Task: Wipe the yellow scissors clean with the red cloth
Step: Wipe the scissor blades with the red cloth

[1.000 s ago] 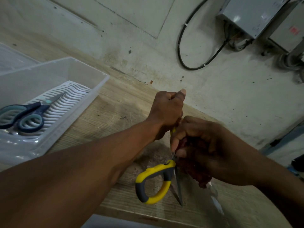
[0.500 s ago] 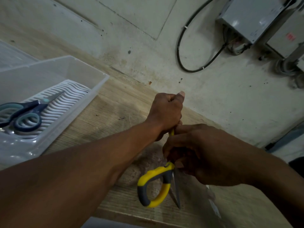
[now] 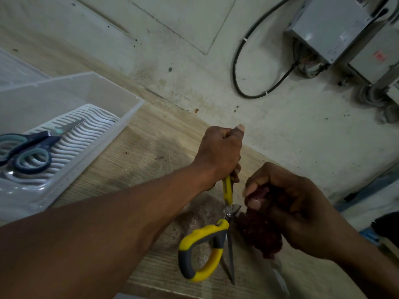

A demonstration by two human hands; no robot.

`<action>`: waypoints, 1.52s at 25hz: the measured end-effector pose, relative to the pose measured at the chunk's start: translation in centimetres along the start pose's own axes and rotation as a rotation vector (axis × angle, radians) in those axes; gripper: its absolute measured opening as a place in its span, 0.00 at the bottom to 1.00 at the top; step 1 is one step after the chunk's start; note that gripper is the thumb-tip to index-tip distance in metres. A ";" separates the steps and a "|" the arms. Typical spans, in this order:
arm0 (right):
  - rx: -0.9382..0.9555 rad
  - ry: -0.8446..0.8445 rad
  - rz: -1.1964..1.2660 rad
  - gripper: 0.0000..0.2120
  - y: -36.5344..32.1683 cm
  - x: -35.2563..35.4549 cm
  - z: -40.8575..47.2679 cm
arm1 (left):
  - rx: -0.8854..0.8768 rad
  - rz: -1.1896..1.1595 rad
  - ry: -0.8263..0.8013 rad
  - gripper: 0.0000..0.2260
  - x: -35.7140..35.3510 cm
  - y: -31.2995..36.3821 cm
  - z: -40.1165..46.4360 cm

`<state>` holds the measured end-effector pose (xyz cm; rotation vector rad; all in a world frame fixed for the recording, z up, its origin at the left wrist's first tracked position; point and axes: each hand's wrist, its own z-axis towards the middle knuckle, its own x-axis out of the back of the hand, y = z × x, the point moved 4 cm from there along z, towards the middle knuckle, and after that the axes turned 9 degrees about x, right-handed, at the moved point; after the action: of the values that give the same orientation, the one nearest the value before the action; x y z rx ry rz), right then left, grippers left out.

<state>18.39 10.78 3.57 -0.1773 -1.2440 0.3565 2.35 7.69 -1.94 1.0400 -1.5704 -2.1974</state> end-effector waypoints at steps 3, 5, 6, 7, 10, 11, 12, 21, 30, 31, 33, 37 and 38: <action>0.032 -0.081 -0.020 0.12 -0.5 -0.2 0.3 | 0.005 0.008 0.013 0.23 0.0 0.1 -0.1; 0.075 -0.209 -0.053 0.14 -0.9 -1.4 0.4 | 0.011 0.010 0.019 0.23 -0.1 0.1 -0.2; 0.102 -0.273 -0.121 0.15 -1.0 -1.8 0.5 | 0.012 0.011 0.023 0.23 0.0 0.1 -0.2; 0.132 -0.324 -0.215 0.16 -1.0 -2.1 0.7 | 0.009 0.013 0.028 0.23 0.0 0.1 -0.1; 0.188 -0.368 -0.349 0.18 -1.0 -2.2 1.3 | -0.014 0.020 0.037 0.24 0.2 0.0 0.1; 0.197 -0.348 -0.316 0.18 -0.9 -2.2 1.3 | -0.016 0.021 0.034 0.25 0.1 -0.1 0.2; 0.211 -0.318 -0.269 0.18 -0.9 -2.2 1.2 | -0.013 0.018 0.033 0.25 0.1 -0.1 0.2; 0.310 0.119 -0.280 0.09 0.0 -2.3 -2.4 | 0.024 0.003 -0.012 0.23 0.0 -0.1 0.0; 0.184 -0.215 -0.217 0.17 -0.9 -2.4 -0.4 | 0.001 0.025 0.034 0.24 0.1 -0.2 0.2; 0.201 -0.276 -0.283 0.18 -0.8 -2.3 0.1 | -0.010 0.027 0.039 0.24 0.2 -0.2 0.3; 0.238 -0.344 -0.390 0.18 -0.4 -2.2 1.2 | -0.032 0.056 0.056 0.25 0.4 -0.3 0.5; 0.228 -0.240 -0.106 0.08 0.2 -2.2 1.2 | -0.037 0.097 0.065 0.24 0.3 -0.4 0.5; 0.217 -0.157 -0.042 0.06 0.4 -2.0 0.8 | -0.029 0.081 0.056 0.24 0.2 -0.3 0.4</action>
<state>17.02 10.41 1.93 0.0643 -1.3518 0.4726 1.95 7.97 -2.21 1.0024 -1.5244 -2.1128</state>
